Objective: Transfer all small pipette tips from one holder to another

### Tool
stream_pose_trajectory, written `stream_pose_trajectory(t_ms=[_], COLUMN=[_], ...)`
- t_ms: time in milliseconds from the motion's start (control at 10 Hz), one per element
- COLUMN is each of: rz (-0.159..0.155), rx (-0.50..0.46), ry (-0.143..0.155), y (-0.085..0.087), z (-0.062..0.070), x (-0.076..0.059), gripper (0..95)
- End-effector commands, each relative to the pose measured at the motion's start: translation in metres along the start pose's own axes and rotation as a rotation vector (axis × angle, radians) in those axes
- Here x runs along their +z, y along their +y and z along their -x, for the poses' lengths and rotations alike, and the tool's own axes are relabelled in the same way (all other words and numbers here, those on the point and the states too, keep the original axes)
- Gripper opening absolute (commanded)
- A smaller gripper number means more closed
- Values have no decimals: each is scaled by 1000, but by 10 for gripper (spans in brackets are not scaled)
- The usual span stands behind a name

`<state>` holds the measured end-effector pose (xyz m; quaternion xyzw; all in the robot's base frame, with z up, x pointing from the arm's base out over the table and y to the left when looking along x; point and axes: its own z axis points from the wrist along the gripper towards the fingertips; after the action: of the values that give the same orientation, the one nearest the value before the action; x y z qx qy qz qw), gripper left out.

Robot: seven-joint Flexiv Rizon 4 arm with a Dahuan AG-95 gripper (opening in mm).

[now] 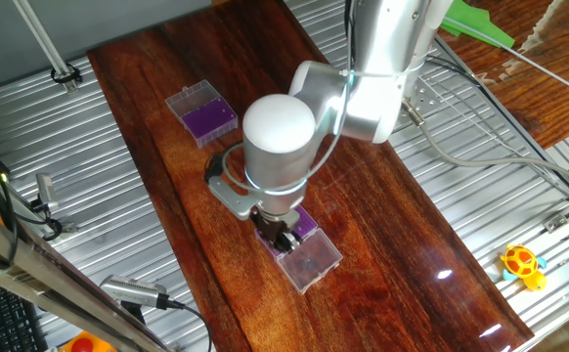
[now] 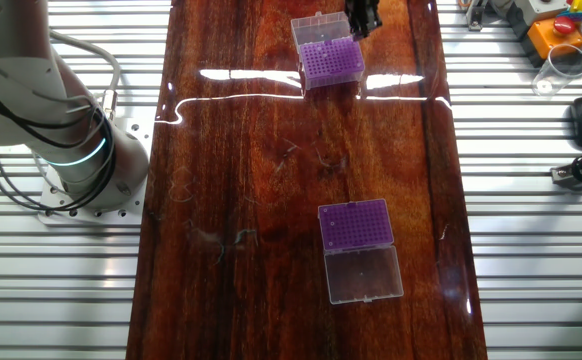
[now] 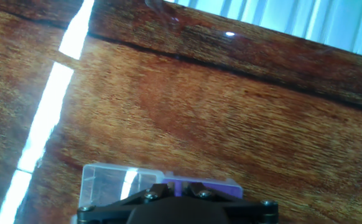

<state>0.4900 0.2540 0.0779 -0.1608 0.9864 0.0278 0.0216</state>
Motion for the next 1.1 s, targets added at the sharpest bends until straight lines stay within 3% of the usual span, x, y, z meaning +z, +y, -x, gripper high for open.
stream_pose_trajectory(t_ms=[100, 300, 400, 600, 800, 1100], rz=[7, 16, 21, 22, 31, 21], rx=[-44, -90, -124, -181, -141, -54], ry=[7, 27, 35, 35, 40, 23], y=[-25, -64, -92, -115, -115, -115], z=[-7, -16, -26, -36, -36, -36], x=[-11, -22, -28, -32, -32, -32], gripper=[0, 0, 0, 0, 0, 0])
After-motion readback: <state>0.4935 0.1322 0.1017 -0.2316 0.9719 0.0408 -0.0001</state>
